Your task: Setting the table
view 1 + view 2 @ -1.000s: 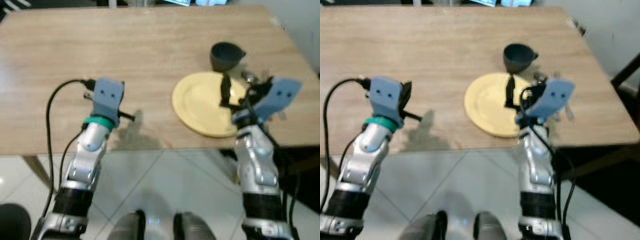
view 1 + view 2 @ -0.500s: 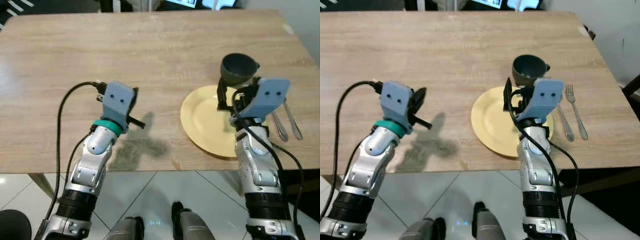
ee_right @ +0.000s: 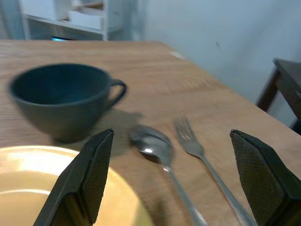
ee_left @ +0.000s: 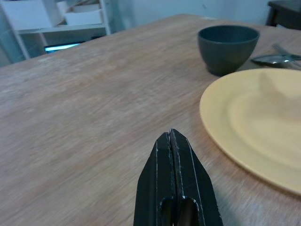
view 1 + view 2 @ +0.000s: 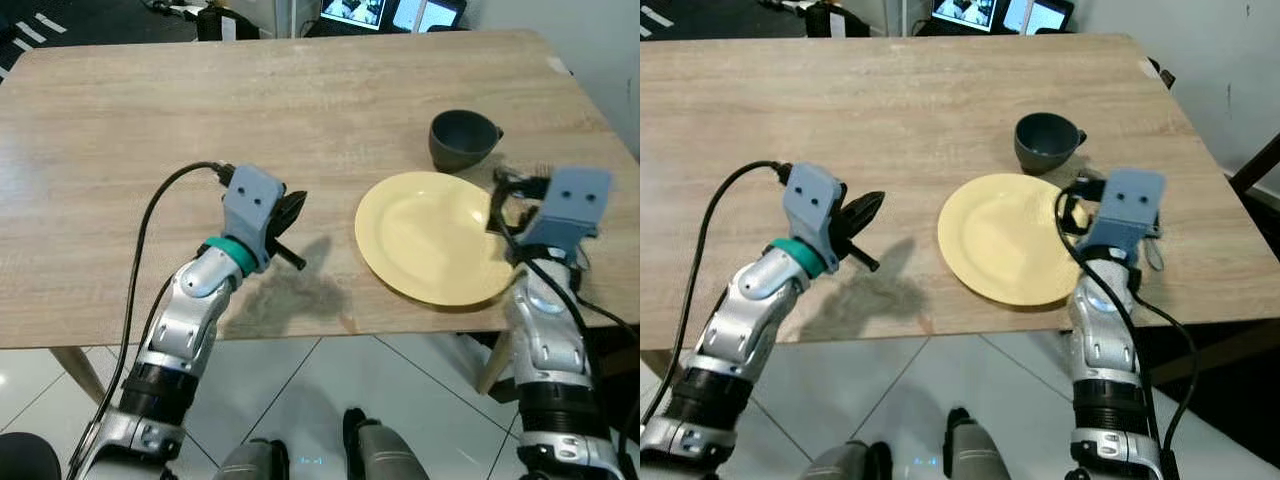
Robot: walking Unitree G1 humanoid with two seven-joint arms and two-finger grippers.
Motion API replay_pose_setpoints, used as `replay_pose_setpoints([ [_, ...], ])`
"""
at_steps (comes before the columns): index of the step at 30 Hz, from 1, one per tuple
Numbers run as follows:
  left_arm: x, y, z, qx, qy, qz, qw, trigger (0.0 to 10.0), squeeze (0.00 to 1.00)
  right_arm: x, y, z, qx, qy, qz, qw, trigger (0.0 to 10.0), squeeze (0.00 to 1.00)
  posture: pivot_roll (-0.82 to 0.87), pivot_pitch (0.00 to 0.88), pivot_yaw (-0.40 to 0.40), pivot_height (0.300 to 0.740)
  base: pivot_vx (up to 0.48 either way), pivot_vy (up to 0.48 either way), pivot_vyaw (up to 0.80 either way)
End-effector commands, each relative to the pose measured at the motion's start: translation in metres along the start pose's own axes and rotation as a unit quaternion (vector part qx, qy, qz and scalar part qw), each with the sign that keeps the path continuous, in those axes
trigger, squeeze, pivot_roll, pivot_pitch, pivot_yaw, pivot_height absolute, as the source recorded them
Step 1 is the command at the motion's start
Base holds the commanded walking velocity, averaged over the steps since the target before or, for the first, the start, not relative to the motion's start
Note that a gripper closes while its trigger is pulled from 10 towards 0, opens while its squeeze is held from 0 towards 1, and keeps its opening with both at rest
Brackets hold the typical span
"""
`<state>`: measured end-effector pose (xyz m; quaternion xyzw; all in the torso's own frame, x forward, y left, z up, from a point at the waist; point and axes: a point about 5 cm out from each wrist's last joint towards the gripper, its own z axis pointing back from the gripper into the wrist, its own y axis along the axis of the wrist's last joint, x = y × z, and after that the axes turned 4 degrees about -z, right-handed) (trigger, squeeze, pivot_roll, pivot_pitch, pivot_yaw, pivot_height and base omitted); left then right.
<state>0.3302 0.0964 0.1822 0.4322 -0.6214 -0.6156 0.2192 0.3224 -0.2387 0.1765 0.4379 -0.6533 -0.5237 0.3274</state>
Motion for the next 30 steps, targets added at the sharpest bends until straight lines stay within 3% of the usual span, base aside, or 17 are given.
replay_pose_setpoints([
  [1,0.010,-0.005,-0.012,-0.004,-0.041,0.010,0.999,10.0,0.00,0.010,-0.003,-0.002,-0.009,-0.025,-0.024,0.999,10.0,0.00,-0.09,0.172,0.081,0.740,0.000,0.000,0.00],
  [5,0.015,-0.002,-0.024,-0.001,-0.063,0.006,0.998,10.0,0.00,0.010,0.001,-0.003,0.005,-0.022,-0.036,0.999,10.0,0.00,-0.10,0.174,0.083,0.740,0.000,0.000,0.00],
  [9,0.032,-0.003,-0.044,-0.008,-0.117,0.009,0.993,10.0,0.00,0.005,0.007,-0.003,0.019,-0.014,-0.044,0.999,10.0,0.00,-0.11,0.189,0.083,0.740,0.000,0.000,0.00],
  [15,0.050,-0.003,-0.057,-0.017,-0.172,0.008,0.985,10.0,0.00,0.001,0.008,-0.002,0.023,-0.006,-0.051,0.998,10.0,0.00,-0.11,0.198,0.083,0.740,0.000,0.000,0.00],
  [20,0.057,-0.008,-0.062,-0.026,-0.201,0.016,0.979,10.0,0.00,-0.002,0.009,-0.002,0.027,0.000,-0.058,0.998,10.0,0.00,-0.11,0.201,0.082,0.740,0.000,0.000,0.00],
  [24,0.057,-0.017,-0.061,-0.047,-0.208,0.011,0.977,10.0,0.00,-0.004,0.009,-0.001,0.027,0.008,-0.059,0.998,10.0,0.00,-0.11,0.202,0.082,0.740,0.000,0.000,0.00],
  [26,0.049,-0.040,-0.049,-0.107,-0.192,0.000,0.975,10.0,0.00,-0.008,0.010,0.001,0.027,0.020,-0.063,0.997,10.0,0.00,-0.10,0.210,0.087,0.740,0.000,0.000,0.00],
  [28,0.049,-0.040,-0.049,-0.107,-0.192,0.000,0.975,10.0,0.00,-0.008,0.010,0.001,0.027,0.020,-0.063,0.997,10.0,0.00,-0.10,0.210,0.087,0.740,0.000,0.000,0.00],
  [29,0.041,-0.062,-0.031,-0.160,-0.171,0.000,0.972,10.0,0.00,-0.011,0.009,0.003,0.025,0.030,-0.067,0.997,10.0,0.00,-0.09,0.216,0.092,0.740,0.000,0.000,0.00],
  [30,0.037,-0.069,-0.023,-0.174,-0.160,0.005,0.972,10.0,0.00,-0.013,0.009,0.003,0.024,0.034,-0.068,0.997,10.0,0.00,-0.09,0.216,0.092,0.740,0.000,0.000,0.00],
])
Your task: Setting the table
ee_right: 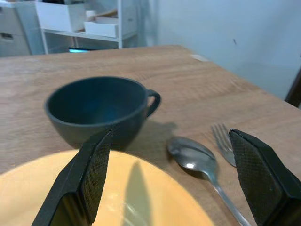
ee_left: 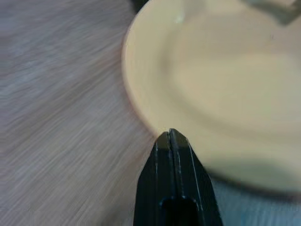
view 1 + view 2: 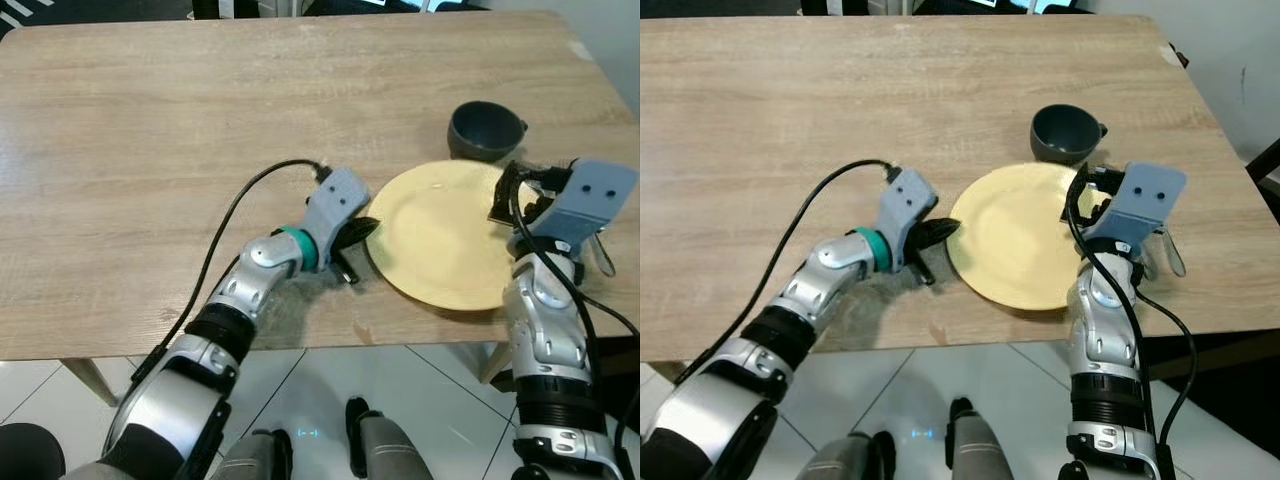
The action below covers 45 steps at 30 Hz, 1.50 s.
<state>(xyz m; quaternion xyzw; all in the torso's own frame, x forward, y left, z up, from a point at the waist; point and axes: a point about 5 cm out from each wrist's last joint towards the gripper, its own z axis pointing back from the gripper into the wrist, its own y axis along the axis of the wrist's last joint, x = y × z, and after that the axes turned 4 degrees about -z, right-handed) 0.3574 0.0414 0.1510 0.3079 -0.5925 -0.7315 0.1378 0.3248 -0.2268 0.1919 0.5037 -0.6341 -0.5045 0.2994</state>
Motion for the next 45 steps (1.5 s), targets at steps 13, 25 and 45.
replay_pose_setpoints([
  [13,-0.005,-0.071,0.074,-0.147,0.156,0.013,0.977,10.0,0.00,-0.027,-0.011,0.012,-0.035,0.094,-0.042,0.994,10.0,0.00,-0.06,0.222,0.089,0.740,0.000,0.000,0.00],
  [25,-0.005,-0.007,0.048,0.030,0.152,0.021,0.988,10.0,0.00,-0.053,-0.023,0.020,-0.079,0.169,-0.064,0.980,10.0,0.00,-0.08,0.200,0.091,0.740,0.000,0.000,0.00],
  [45,-0.022,0.049,0.069,0.132,0.246,-0.025,0.960,10.0,0.00,-0.129,-0.064,0.068,-0.222,0.351,-0.063,0.907,10.0,0.00,-0.06,0.182,0.090,0.740,0.000,0.000,0.00],
])
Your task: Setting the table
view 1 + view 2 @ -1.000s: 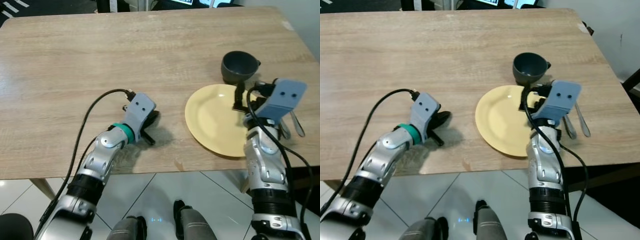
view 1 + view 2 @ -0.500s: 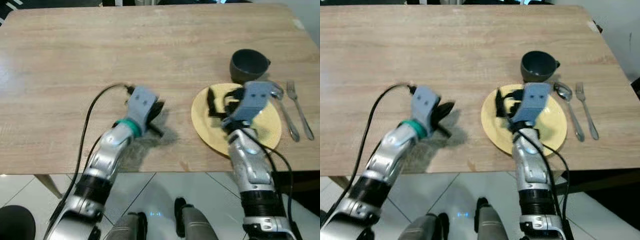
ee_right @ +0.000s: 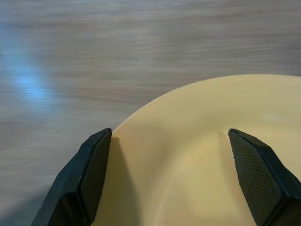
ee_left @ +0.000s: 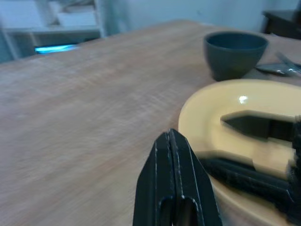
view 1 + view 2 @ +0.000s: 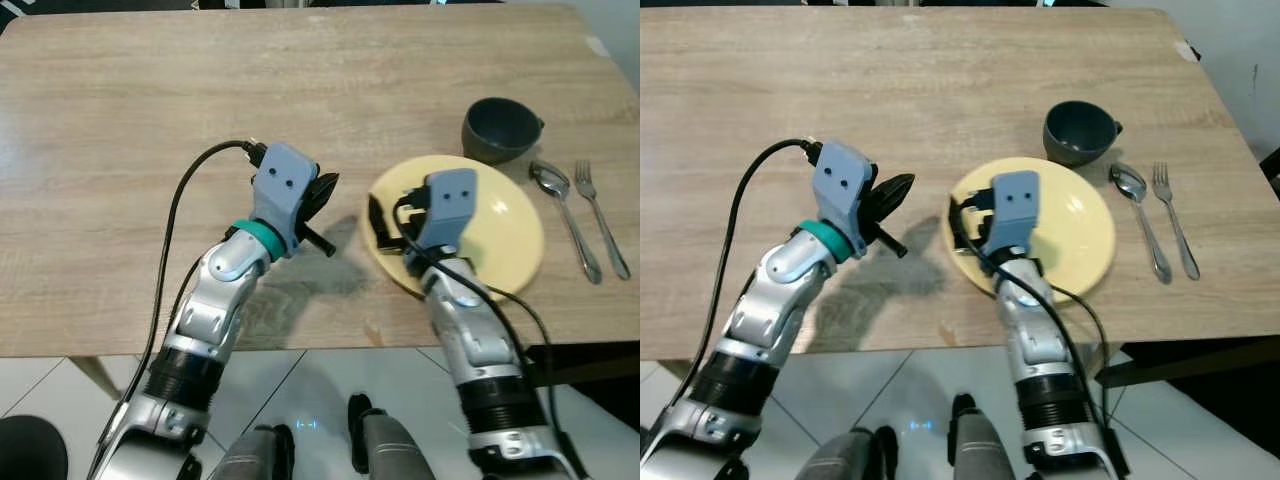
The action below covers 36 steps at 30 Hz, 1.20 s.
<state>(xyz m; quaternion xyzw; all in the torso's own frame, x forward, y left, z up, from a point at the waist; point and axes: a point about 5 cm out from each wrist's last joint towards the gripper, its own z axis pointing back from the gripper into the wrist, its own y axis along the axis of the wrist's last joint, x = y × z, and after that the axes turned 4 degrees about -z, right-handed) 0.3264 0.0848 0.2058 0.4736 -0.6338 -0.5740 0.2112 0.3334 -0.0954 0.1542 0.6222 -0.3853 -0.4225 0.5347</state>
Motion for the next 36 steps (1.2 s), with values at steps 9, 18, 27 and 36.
replay_pose_setpoints([
  [9,-0.026,0.033,0.026,0.063,0.120,-0.068,0.988,10.0,0.00,-0.066,-0.023,-0.011,-0.052,0.136,-0.073,0.987,10.0,0.00,-0.03,0.177,0.091,0.740,0.000,0.000,0.00],
  [18,-0.025,0.034,0.031,0.052,0.064,-0.008,0.997,10.0,0.00,-0.025,0.037,-0.014,0.127,0.059,-0.104,0.985,10.0,0.00,-0.03,0.187,0.089,0.740,0.000,0.000,0.00],
  [27,-0.025,0.034,0.022,0.051,0.051,0.022,0.997,10.0,0.00,0.053,0.067,0.010,0.194,-0.063,-0.078,0.976,10.0,0.00,-0.06,0.194,0.084,0.740,0.000,0.000,0.00],
  [36,0.012,-0.026,0.022,-0.068,-0.088,0.048,0.993,10.0,0.00,0.081,0.035,0.033,0.150,-0.138,-0.140,0.969,10.0,0.00,-0.07,0.207,0.091,0.740,0.000,0.000,0.00],
])
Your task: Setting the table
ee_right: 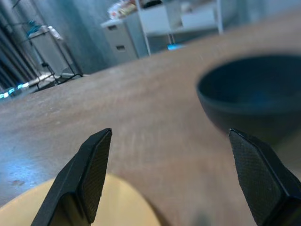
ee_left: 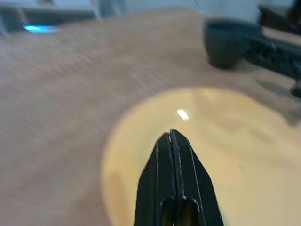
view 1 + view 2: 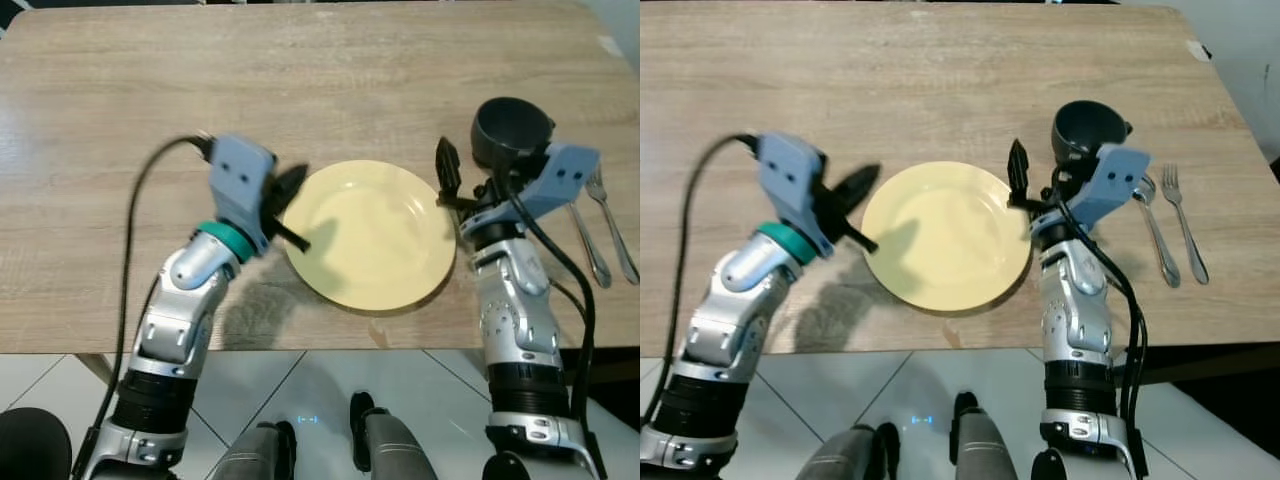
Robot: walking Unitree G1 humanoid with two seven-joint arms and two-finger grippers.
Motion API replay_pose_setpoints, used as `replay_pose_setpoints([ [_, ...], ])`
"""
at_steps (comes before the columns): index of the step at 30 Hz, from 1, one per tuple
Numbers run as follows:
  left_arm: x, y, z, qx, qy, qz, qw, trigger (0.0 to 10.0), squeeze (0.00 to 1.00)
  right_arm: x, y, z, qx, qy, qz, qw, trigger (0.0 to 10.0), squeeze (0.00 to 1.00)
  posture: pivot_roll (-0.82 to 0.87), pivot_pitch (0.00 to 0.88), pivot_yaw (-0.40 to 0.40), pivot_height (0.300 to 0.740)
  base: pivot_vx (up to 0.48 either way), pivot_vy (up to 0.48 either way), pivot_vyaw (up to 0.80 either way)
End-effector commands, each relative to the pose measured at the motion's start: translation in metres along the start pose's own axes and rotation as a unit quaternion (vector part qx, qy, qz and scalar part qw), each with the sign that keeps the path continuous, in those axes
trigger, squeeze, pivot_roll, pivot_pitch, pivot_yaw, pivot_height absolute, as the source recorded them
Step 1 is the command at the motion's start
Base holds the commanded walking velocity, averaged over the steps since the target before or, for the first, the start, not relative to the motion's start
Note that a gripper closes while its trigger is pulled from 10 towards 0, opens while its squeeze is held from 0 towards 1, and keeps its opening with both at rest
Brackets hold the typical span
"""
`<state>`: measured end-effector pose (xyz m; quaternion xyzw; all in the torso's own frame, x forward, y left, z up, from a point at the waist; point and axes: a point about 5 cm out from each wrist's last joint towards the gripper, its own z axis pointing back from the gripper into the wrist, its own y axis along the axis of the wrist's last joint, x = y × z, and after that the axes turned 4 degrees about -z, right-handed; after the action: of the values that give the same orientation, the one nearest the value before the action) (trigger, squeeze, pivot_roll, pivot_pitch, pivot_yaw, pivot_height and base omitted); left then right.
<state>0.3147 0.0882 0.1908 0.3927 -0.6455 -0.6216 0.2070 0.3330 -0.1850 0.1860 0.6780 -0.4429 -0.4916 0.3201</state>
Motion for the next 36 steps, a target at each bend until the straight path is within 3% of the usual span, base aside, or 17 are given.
replay_pose_setpoints([
  [1,0.004,-0.028,0.008,-0.051,-0.010,0.001,0.999,10.0,0.00,0.005,-0.006,0.010,-0.017,-0.007,-0.042,0.999,10.0,0.00,-0.08,0.208,0.093,0.740,0.000,0.000,0.00],
  [4,0.004,-0.034,0.010,-0.063,-0.007,-0.002,0.998,10.0,0.00,0.005,-0.006,0.012,-0.018,-0.002,-0.052,0.998,10.0,0.00,-0.08,0.208,0.093,0.740,0.000,0.000,0.00],
  [5,-0.002,-0.051,0.018,-0.104,0.022,-0.014,0.994,10.0,0.00,0.002,-0.003,0.019,-0.027,0.033,-0.081,0.996,10.0,0.00,-0.08,0.214,0.094,0.740,0.000,0.000,0.00],
  [9,-0.007,-0.063,0.023,-0.138,0.044,-0.039,0.989,10.0,0.00,-0.001,0.001,0.024,-0.031,0.061,-0.096,0.993,10.0,0.00,-0.08,0.214,0.094,0.740,0.000,0.000,0.00],
  [10,-0.017,-0.074,0.028,-0.183,0.085,-0.061,0.977,10.0,0.00,-0.008,0.009,0.028,-0.033,0.102,-0.119,0.987,10.0,0.00,-0.08,0.221,0.089,0.740,0.000,0.000,0.00],
  [13,-0.023,-0.081,0.031,-0.199,0.114,-0.051,0.972,10.0,0.00,-0.014,0.016,0.031,-0.036,0.138,-0.133,0.981,10.0,0.00,-0.08,0.221,0.089,0.740,0.000,0.000,0.00],
  [20,-0.020,-0.079,0.026,-0.183,0.106,-0.043,0.976,10.0,0.00,-0.029,0.018,0.036,-0.065,0.203,-0.167,0.963,10.0,0.00,-0.09,0.220,0.086,0.740,0.000,0.000,0.00],
  [22,-0.020,-0.078,0.026,-0.181,0.107,-0.045,0.977,10.0,0.00,-0.030,0.014,0.037,-0.075,0.202,-0.161,0.963,10.0,0.00,-0.08,0.219,0.085,0.740,0.000,0.000,0.00],
  [25,-0.021,-0.078,0.025,-0.180,0.108,-0.049,0.977,10.0,0.00,-0.022,0.001,0.035,-0.097,0.163,-0.123,0.974,10.0,0.00,-0.08,0.221,0.083,0.740,0.000,0.000,0.00],
  [28,-0.020,-0.079,0.024,-0.181,0.112,-0.054,0.976,10.0,0.00,0.001,-0.009,0.031,-0.109,0.073,-0.054,0.990,10.0,0.00,-0.08,0.222,0.081,0.740,0.000,0.000,0.00],
  [31,-0.019,-0.079,0.025,-0.180,0.113,-0.054,0.976,10.0,0.00,0.005,-0.008,0.031,-0.119,0.071,-0.070,0.988,10.0,0.00,-0.08,0.223,0.079,0.740,0.000,0.000,0.00],
  [36,-0.018,-0.079,0.024,-0.178,0.110,-0.054,0.976,10.0,0.00,-0.004,-0.013,0.039,-0.151,0.117,-0.095,0.977,10.0,0.00,-0.08,0.223,0.078,0.740,0.000,0.000,0.00],
])
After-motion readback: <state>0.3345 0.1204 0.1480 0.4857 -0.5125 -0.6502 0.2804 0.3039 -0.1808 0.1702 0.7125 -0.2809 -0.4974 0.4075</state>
